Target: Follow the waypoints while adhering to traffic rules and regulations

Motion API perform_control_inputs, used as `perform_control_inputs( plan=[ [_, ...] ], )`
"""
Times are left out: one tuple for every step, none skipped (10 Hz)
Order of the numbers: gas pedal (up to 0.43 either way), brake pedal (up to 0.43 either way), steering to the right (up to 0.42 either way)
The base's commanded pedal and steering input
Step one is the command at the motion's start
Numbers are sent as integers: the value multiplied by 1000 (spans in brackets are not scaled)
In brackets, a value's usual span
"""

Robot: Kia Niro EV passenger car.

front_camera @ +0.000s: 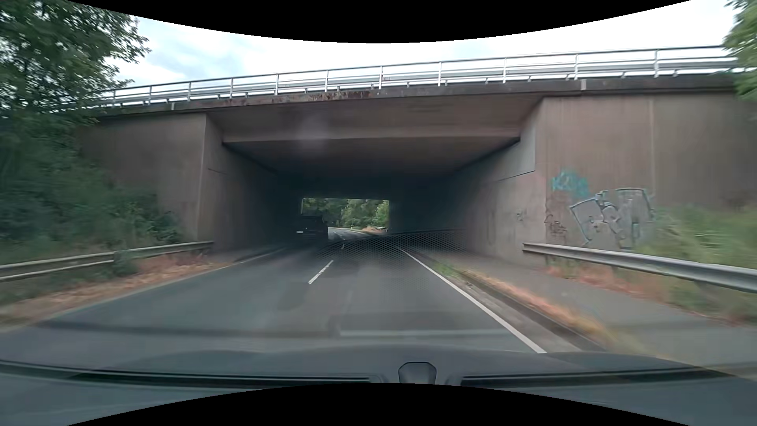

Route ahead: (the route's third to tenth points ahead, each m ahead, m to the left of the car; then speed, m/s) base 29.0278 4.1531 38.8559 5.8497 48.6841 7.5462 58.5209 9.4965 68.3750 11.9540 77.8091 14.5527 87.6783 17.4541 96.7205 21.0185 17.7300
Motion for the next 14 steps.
perform_control_inputs(
  plan=[
    [189,0,-25],
    [189,0,-25],
    [189,0,-25],
    [189,0,-23],
    [189,0,-22],
    [189,0,-23],
    [197,0,-24],
    [197,0,-23],
    [197,0,-23],
    [209,0,-22],
    [209,0,-22],
    [209,0,-22],
    [209,0,-22],
    [209,0,-23]
  ],
)
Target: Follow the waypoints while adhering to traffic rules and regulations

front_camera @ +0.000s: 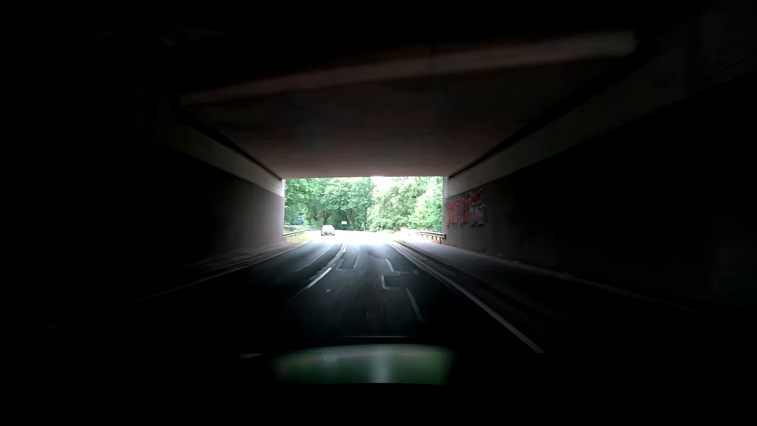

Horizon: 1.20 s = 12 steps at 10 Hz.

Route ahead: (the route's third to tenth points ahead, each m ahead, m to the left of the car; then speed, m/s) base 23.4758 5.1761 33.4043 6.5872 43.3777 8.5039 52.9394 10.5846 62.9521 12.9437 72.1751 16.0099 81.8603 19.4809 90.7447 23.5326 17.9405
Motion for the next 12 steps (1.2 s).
perform_control_inputs(
  plan=[
    [209,0,-23],
    [209,0,-23],
    [209,0,-23],
    [209,0,-23],
    [209,0,-21],
    [209,0,-19],
    [209,0,-19],
    [209,0,-19],
    [209,0,-20],
    [209,0,-21],
    [220,0,-21],
    [220,0,-22]
  ],
)
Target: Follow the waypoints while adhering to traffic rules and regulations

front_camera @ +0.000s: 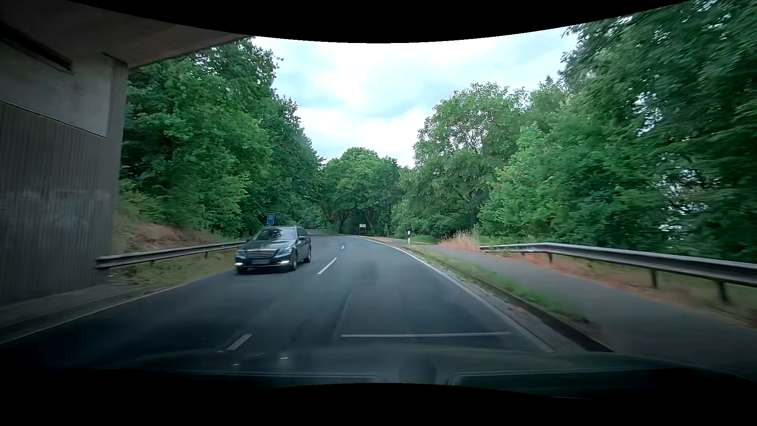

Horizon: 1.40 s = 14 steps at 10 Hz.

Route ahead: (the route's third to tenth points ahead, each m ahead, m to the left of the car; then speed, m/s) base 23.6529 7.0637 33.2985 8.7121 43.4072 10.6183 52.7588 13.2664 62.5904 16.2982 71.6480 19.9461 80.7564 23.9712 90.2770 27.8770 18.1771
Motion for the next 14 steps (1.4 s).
perform_control_inputs(
  plan=[
    [220,0,-24],
    [220,0,-25],
    [220,0,-25],
    [220,0,-26],
    [220,0,-26],
    [220,0,-26],
    [220,0,-27],
    [220,0,-26],
    [220,0,-27],
    [220,0,-27],
    [220,0,-26],
    [220,0,-26],
    [209,0,-25],
    [209,0,-23]
  ],
)
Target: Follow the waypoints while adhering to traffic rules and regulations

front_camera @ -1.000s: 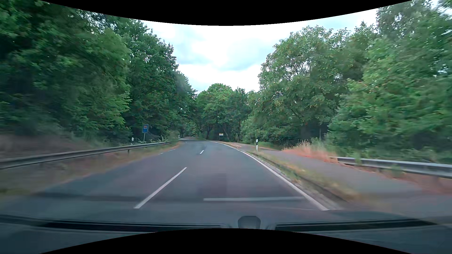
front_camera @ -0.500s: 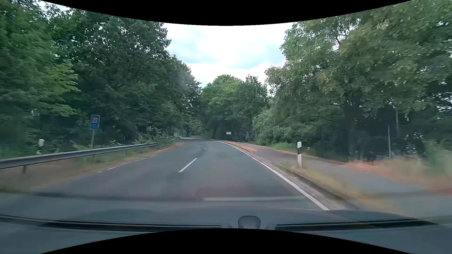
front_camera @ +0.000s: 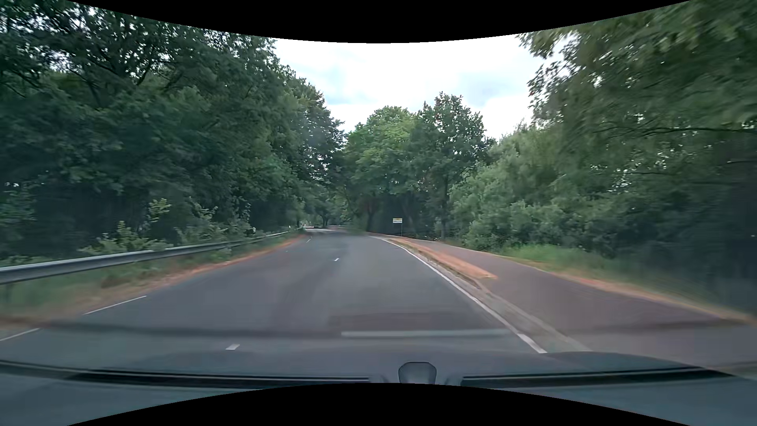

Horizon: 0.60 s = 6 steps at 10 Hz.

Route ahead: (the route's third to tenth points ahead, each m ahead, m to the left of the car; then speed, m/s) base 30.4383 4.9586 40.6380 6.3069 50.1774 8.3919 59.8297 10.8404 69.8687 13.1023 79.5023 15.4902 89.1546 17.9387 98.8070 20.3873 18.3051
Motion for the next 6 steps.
perform_control_inputs(
  plan=[
    [189,0,-22],
    [177,0,-23],
    [177,0,-24],
    [177,0,-25],
    [177,0,-25],
    [169,0,-25]
  ],
)
